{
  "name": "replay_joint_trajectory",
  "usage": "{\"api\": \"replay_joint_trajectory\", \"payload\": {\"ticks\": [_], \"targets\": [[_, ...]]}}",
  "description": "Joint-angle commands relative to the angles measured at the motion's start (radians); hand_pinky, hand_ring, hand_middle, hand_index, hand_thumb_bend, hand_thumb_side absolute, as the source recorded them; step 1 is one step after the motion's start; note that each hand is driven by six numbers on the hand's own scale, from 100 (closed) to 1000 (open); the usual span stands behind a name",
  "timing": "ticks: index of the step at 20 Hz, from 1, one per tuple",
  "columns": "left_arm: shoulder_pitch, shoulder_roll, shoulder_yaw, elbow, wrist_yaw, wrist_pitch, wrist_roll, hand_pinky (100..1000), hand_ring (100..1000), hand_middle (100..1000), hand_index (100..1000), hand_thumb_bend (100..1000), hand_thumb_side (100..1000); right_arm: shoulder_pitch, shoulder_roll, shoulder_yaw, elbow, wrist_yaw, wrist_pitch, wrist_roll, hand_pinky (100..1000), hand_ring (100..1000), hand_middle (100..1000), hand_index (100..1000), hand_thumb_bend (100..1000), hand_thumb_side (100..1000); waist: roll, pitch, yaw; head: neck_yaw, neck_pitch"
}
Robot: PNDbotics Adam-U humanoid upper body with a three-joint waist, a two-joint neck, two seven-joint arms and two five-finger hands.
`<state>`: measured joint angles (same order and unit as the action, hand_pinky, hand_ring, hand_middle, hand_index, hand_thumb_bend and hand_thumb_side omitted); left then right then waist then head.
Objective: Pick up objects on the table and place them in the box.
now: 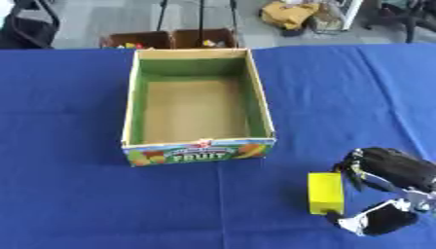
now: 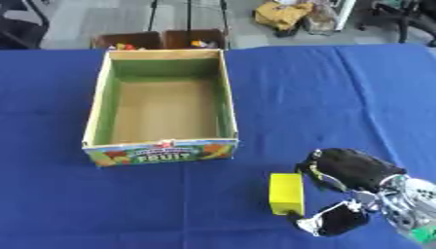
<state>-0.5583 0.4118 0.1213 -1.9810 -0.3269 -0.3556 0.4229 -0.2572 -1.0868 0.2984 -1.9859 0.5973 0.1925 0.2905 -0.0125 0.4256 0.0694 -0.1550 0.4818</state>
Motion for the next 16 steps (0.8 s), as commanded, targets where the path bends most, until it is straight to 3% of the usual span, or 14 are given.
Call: {"api": "replay_joint_trajectory", "payload": {"ticks": [1, 16], "targets": [[-0.013, 0.013, 0.003, -0.019, -0.003, 0.002, -0.001, 621, 888, 860, 936, 100, 1000, -0.016, -0.033, -0.027, -0.014, 0.009, -0.001, -0.023, 678, 716, 322, 539, 230, 488, -0.006, -0.005, -0.001, -0.003, -0.016], [-0.011, 0.013, 0.003, -0.019, -0.002, 0.007, -0.001, 612, 874, 859, 936, 100, 1000, -0.064, -0.043, -0.057, -0.014, 0.019, 0.023, -0.113, 653, 673, 253, 433, 100, 441, -0.005, -0.003, 0.003, -0.011, -0.040]]}}
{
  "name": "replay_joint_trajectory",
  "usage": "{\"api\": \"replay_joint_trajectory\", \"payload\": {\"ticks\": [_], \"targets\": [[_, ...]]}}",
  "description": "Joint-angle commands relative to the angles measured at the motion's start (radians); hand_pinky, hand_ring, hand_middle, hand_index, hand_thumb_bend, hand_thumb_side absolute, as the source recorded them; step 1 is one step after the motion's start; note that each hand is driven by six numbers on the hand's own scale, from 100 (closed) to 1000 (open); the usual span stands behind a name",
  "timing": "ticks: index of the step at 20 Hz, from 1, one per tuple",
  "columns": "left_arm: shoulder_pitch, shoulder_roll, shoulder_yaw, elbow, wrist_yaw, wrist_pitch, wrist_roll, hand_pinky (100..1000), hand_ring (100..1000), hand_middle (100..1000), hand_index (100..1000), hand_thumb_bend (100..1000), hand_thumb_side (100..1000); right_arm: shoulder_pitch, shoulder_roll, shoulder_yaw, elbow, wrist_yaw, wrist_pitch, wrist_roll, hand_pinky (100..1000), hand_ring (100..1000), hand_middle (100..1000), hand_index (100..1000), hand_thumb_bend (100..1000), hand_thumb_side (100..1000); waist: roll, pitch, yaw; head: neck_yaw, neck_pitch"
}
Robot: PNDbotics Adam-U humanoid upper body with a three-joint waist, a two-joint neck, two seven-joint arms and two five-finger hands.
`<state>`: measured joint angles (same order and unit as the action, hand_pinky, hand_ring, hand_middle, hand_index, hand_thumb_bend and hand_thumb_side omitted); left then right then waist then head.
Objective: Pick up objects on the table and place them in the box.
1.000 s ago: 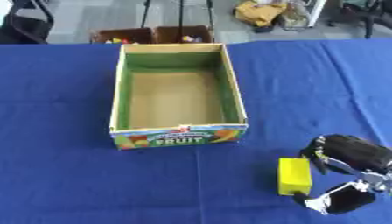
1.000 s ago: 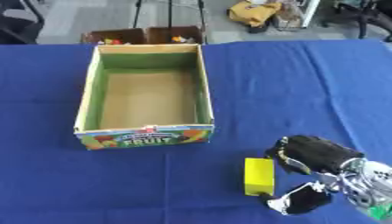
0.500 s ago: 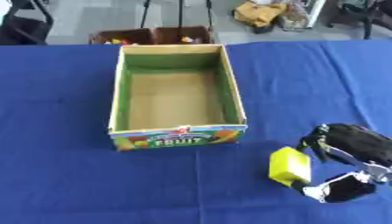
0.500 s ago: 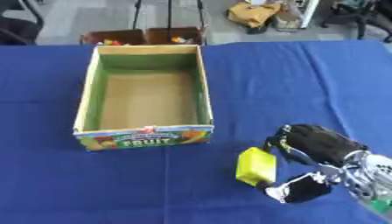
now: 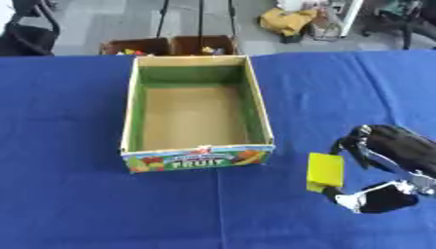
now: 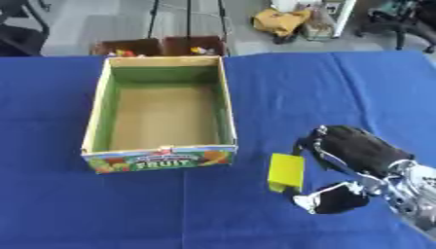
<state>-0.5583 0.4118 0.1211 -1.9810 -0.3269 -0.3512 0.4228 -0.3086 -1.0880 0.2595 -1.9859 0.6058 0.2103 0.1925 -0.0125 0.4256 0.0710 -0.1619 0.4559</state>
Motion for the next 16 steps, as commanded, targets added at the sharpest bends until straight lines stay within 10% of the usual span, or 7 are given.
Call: {"api": "replay_joint_trajectory", "payload": {"ticks": [1, 16], "targets": [[-0.010, 0.013, 0.003, -0.019, -0.002, 0.003, -0.001, 612, 873, 858, 936, 100, 1000, -0.015, -0.042, -0.020, -0.014, 0.011, 0.008, -0.020, 651, 668, 247, 427, 100, 436, -0.005, -0.003, 0.002, -0.004, -0.015], [-0.012, 0.014, 0.000, -0.019, 0.000, 0.003, -0.005, 608, 872, 858, 936, 100, 1000, -0.155, -0.057, -0.073, -0.014, 0.048, 0.031, -0.103, 654, 647, 226, 401, 100, 397, -0.016, -0.004, 0.024, -0.012, -0.031]]}}
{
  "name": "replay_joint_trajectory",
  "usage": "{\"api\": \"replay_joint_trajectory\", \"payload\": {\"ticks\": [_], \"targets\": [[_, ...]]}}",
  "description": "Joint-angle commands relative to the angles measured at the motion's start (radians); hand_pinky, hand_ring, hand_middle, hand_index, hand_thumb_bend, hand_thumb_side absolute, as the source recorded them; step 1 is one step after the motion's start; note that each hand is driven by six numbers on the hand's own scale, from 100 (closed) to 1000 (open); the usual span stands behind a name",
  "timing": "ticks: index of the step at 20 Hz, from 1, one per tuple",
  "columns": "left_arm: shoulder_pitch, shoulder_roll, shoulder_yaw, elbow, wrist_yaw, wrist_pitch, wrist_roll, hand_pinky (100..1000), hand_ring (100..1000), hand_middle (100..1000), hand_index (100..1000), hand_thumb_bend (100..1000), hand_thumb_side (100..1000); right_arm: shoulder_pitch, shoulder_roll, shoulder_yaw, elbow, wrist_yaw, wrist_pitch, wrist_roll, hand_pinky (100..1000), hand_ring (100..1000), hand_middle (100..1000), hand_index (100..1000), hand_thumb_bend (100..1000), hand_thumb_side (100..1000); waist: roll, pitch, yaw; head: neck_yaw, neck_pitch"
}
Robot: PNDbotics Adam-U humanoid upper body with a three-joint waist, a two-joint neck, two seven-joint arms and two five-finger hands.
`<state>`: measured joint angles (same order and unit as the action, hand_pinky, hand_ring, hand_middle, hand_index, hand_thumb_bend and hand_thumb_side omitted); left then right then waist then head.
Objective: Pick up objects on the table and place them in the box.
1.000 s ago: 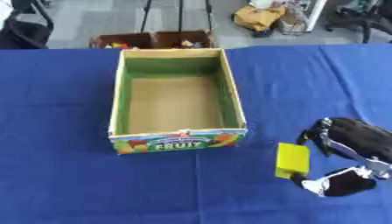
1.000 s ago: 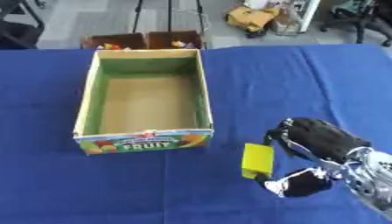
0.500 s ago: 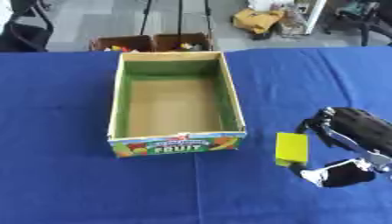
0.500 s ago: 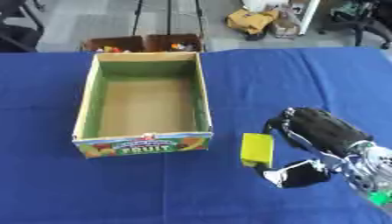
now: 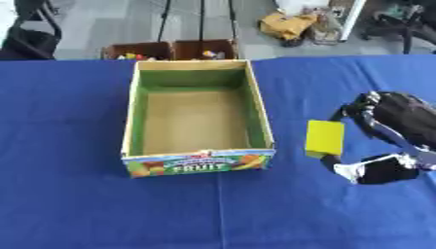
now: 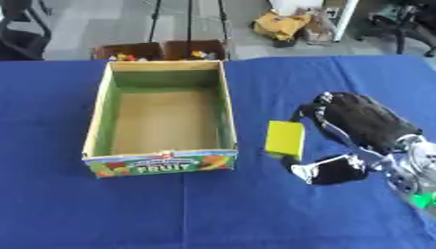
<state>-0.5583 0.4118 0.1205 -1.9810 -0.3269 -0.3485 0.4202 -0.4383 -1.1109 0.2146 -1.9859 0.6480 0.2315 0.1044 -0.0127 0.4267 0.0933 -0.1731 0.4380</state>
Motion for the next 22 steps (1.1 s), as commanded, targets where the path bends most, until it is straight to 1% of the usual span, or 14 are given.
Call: {"api": "replay_joint_trajectory", "payload": {"ticks": [1, 5, 11, 17, 22], "targets": [[-0.012, 0.014, 0.000, -0.019, 0.001, 0.000, -0.003, 607, 872, 858, 936, 100, 1000, -0.038, -0.033, -0.032, -0.014, 0.004, 0.015, -0.020, 652, 644, 223, 395, 100, 392, -0.017, -0.005, 0.003, -0.001, -0.014], [-0.013, 0.014, -0.002, -0.019, 0.002, 0.000, -0.005, 606, 872, 858, 936, 100, 1000, -0.094, -0.027, -0.040, -0.014, -0.008, 0.047, -0.023, 650, 641, 222, 395, 100, 385, -0.024, -0.006, 0.013, -0.005, -0.017], [-0.016, 0.013, -0.006, -0.019, 0.006, 0.000, -0.011, 604, 871, 858, 936, 100, 1000, -0.205, -0.003, -0.030, -0.014, -0.023, 0.083, 0.015, 647, 641, 224, 397, 100, 377, -0.034, -0.008, 0.038, -0.019, -0.025], [-0.021, 0.011, -0.014, -0.019, 0.012, -0.002, -0.019, 603, 871, 857, 936, 100, 1000, -0.345, 0.063, -0.001, -0.014, -0.029, 0.127, 0.077, 640, 641, 219, 392, 100, 378, -0.045, -0.010, 0.068, -0.040, -0.026], [-0.025, 0.008, -0.020, -0.019, 0.019, -0.004, -0.028, 602, 871, 856, 936, 100, 1000, -0.455, 0.138, 0.031, 0.000, -0.023, 0.186, 0.146, 634, 642, 213, 388, 100, 384, -0.053, -0.011, 0.091, -0.063, -0.022]]}}
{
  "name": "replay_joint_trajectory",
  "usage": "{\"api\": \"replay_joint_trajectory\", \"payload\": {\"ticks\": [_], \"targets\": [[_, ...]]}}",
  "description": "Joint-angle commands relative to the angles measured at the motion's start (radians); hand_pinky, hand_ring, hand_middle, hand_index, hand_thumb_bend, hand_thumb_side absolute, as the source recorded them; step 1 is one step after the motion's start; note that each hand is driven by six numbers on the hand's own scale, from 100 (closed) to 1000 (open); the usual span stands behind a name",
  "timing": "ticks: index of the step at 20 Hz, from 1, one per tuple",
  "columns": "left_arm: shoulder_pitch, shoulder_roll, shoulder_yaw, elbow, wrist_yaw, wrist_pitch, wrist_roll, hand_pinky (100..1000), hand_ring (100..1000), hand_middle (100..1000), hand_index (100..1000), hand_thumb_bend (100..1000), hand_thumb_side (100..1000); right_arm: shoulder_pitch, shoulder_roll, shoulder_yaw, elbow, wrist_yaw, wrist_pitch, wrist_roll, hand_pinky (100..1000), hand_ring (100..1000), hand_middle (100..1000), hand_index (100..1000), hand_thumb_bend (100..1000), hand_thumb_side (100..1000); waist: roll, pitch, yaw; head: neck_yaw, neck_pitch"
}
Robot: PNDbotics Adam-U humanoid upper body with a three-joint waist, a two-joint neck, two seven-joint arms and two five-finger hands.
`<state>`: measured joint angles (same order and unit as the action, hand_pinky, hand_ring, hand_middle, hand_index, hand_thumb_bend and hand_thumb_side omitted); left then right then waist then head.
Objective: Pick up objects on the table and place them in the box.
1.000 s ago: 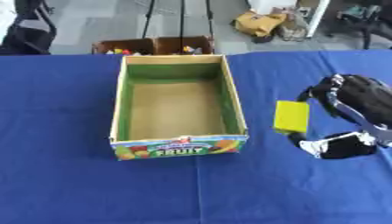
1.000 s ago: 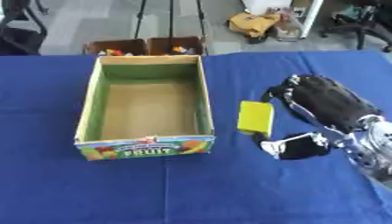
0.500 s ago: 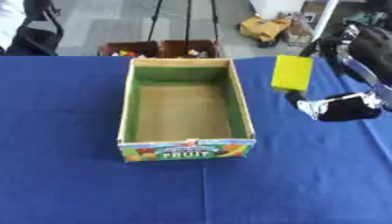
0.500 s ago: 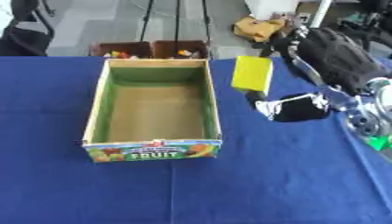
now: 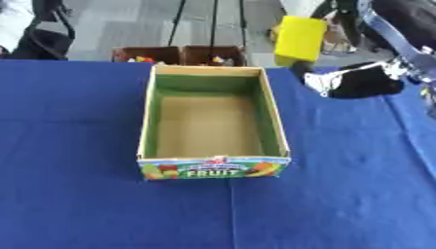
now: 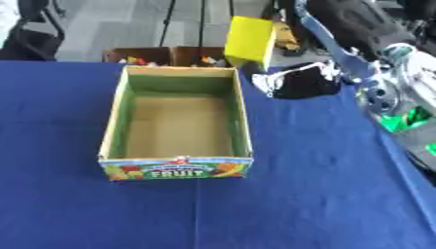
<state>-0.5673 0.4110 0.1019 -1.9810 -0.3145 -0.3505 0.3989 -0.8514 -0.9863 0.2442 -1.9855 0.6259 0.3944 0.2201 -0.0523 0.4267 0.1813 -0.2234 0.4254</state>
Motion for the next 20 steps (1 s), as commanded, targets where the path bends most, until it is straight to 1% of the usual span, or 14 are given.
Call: {"api": "replay_joint_trajectory", "payload": {"ticks": [1, 4, 6, 9, 13, 19, 20], "targets": [[-0.017, 0.008, -0.003, -0.019, 0.008, -0.002, -0.008, 601, 871, 856, 936, 100, 1000, -0.064, 0.032, 0.007, 0.015, 0.001, 0.033, 0.044, 632, 643, 212, 388, 100, 383, -0.015, -0.011, 0.009, -0.018, -0.009], [-0.020, 0.004, -0.005, -0.019, 0.012, -0.003, -0.012, 600, 871, 856, 936, 100, 1000, -0.131, 0.099, 0.029, 0.080, 0.017, 0.046, 0.081, 629, 645, 211, 387, 100, 384, -0.017, -0.009, 0.020, -0.027, -0.012], [-0.020, 0.003, -0.005, -0.019, 0.014, -0.003, -0.013, 600, 870, 855, 936, 100, 1000, -0.167, 0.145, 0.043, 0.129, 0.036, 0.044, 0.092, 626, 644, 208, 385, 100, 380, -0.018, -0.008, 0.026, -0.032, -0.012], [-0.022, -0.001, -0.006, -0.019, 0.017, -0.004, -0.015, 598, 870, 855, 936, 100, 1000, -0.200, 0.197, 0.060, 0.205, 0.059, 0.032, 0.094, 623, 645, 203, 380, 100, 380, -0.020, -0.005, 0.034, -0.039, -0.013], [-0.025, -0.006, -0.007, -0.019, 0.020, -0.004, -0.017, 598, 870, 855, 936, 100, 1000, -0.220, 0.259, 0.081, 0.304, 0.076, 0.015, 0.091, 617, 644, 196, 375, 100, 386, -0.020, -0.002, 0.047, -0.051, -0.016], [-0.030, -0.015, -0.009, -0.019, 0.025, -0.005, -0.019, 596, 870, 854, 936, 100, 1000, -0.230, 0.340, 0.096, 0.449, 0.084, -0.007, 0.072, 613, 647, 190, 371, 100, 401, -0.020, 0.005, 0.069, -0.066, -0.015], [-0.030, -0.016, -0.009, -0.019, 0.025, -0.005, -0.020, 595, 870, 854, 936, 100, 1000, -0.230, 0.350, 0.098, 0.474, 0.084, -0.011, 0.070, 613, 647, 188, 370, 100, 372, -0.020, 0.006, 0.072, -0.068, -0.015]]}}
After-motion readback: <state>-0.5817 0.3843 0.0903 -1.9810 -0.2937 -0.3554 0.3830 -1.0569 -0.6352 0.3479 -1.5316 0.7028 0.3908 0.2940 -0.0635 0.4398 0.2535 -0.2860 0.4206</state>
